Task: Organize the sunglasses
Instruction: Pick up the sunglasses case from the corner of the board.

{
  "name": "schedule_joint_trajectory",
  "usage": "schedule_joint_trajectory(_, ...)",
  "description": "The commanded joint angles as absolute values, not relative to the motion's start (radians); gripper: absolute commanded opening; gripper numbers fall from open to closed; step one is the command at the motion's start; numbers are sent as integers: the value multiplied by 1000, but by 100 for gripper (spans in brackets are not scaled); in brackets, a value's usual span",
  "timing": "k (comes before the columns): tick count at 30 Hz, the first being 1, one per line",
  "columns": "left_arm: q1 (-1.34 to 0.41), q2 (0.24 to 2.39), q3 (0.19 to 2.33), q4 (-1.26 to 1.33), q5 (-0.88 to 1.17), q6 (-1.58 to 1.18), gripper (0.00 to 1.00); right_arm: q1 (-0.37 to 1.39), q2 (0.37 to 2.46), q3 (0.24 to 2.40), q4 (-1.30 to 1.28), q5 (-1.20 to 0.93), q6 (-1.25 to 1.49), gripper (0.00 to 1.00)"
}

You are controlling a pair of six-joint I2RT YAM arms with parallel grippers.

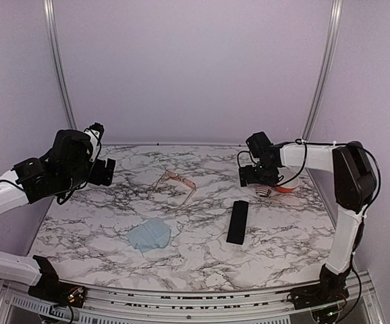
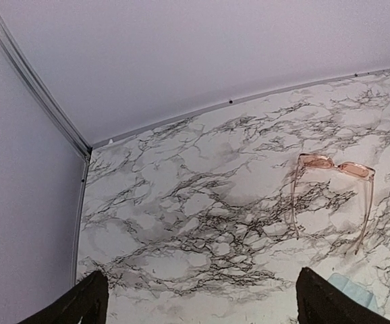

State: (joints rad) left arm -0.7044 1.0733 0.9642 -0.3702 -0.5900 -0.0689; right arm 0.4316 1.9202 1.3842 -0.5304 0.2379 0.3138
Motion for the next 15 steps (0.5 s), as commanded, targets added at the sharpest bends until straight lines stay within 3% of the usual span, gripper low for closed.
schedule_joint_trajectory(1, -699, 1075, 960, -331, -556, -60, 97, 424, 1957, 1438, -577, 303, 305, 98)
schedule_joint_trajectory(15, -695, 1093, 957, -332, -552, -54, 95, 399, 1972, 1403, -578, 335, 303, 100)
